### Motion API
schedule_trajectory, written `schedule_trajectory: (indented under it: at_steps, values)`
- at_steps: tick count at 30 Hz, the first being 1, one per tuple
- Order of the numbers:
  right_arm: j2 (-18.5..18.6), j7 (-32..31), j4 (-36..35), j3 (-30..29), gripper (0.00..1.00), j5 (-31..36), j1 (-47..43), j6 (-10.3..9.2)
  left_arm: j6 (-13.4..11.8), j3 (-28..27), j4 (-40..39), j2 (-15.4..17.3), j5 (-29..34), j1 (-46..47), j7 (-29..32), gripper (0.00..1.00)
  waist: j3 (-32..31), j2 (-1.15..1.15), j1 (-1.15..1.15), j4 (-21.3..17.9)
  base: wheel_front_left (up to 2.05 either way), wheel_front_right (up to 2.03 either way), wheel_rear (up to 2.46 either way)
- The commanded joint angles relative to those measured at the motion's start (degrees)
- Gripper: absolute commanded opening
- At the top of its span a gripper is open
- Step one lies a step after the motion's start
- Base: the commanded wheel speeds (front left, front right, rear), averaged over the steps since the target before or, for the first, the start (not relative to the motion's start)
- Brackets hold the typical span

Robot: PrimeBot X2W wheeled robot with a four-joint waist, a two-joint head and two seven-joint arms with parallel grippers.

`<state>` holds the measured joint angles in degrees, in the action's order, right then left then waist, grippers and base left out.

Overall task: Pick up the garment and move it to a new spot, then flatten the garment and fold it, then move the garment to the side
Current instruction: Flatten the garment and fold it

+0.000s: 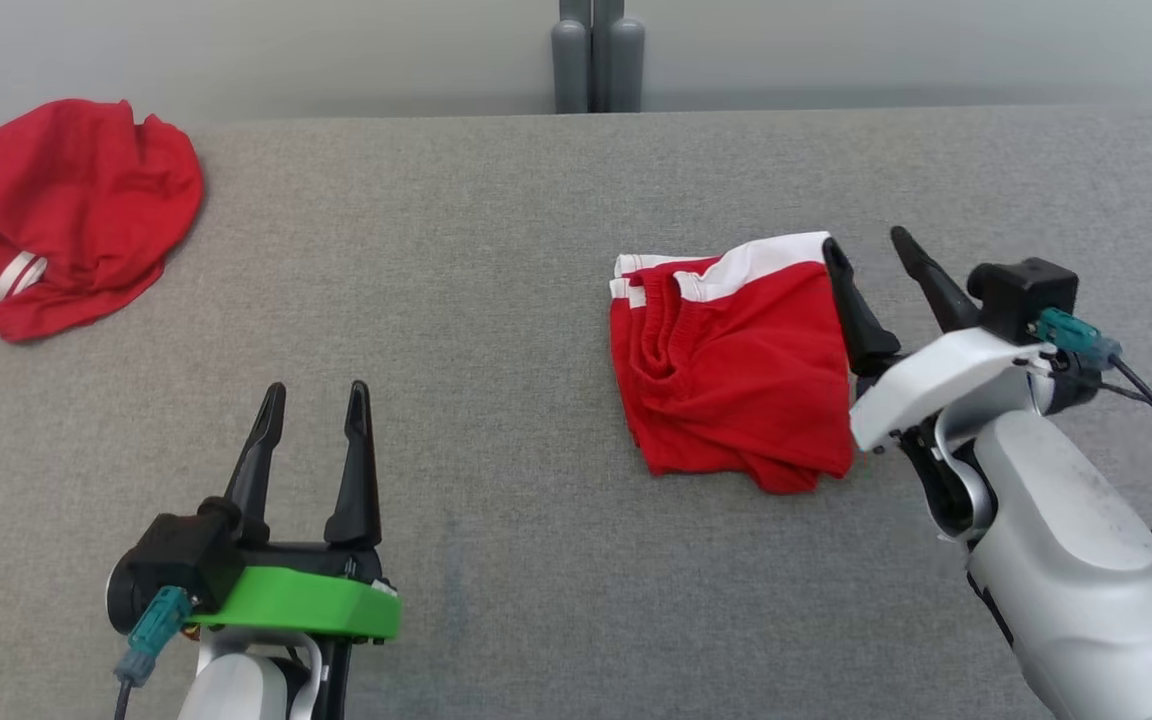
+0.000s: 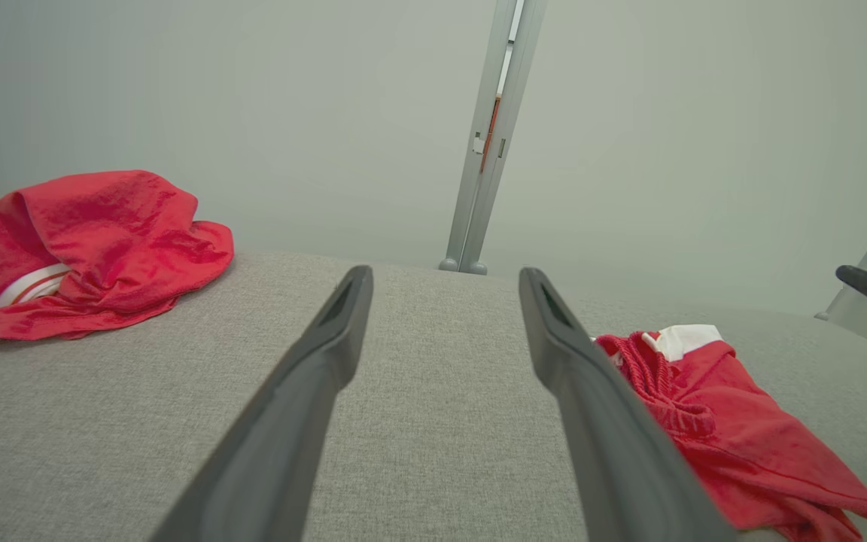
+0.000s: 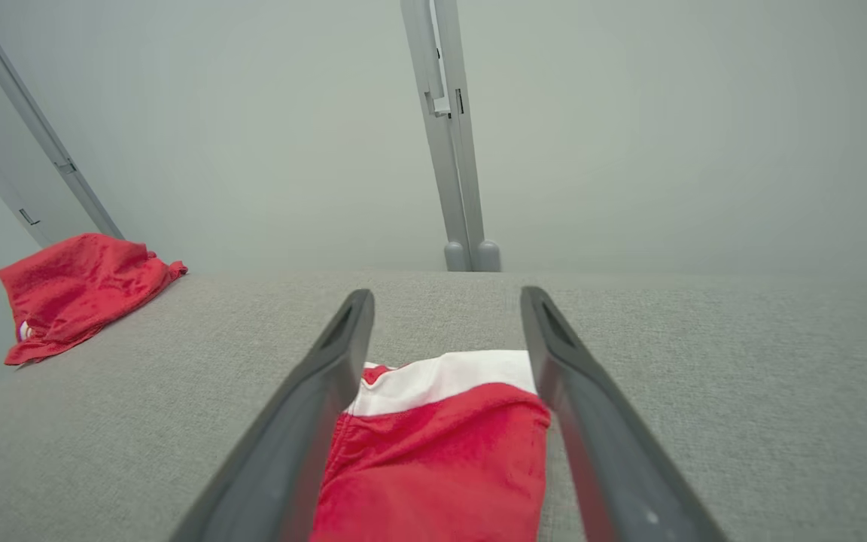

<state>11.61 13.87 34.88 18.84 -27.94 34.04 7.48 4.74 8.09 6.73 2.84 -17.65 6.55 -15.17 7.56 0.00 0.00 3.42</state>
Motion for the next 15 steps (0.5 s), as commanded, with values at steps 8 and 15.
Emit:
schedule_trajectory:
  at_steps: [8, 15]
  values:
    - [-3.18, 1.34, -13.97, -10.71, 1.00, 9.86, -12.62, 0.03, -0.57, -1.34, 1.65, 0.12, 0.83, -2.04, 0.03, 1.00, -2.64, 0.00, 0.00, -2.81, 0.00, 0.00, 0.00]
    - [-6.43, 1.34, -22.66, -14.56, 1.00, 14.17, -21.59, 0.02, -1.32, -2.11, 0.81, 0.12, 1.33, -5.31, 0.04, 1.00, -4.19, 0.00, 0.00, -3.57, 0.00, 0.00, 0.00]
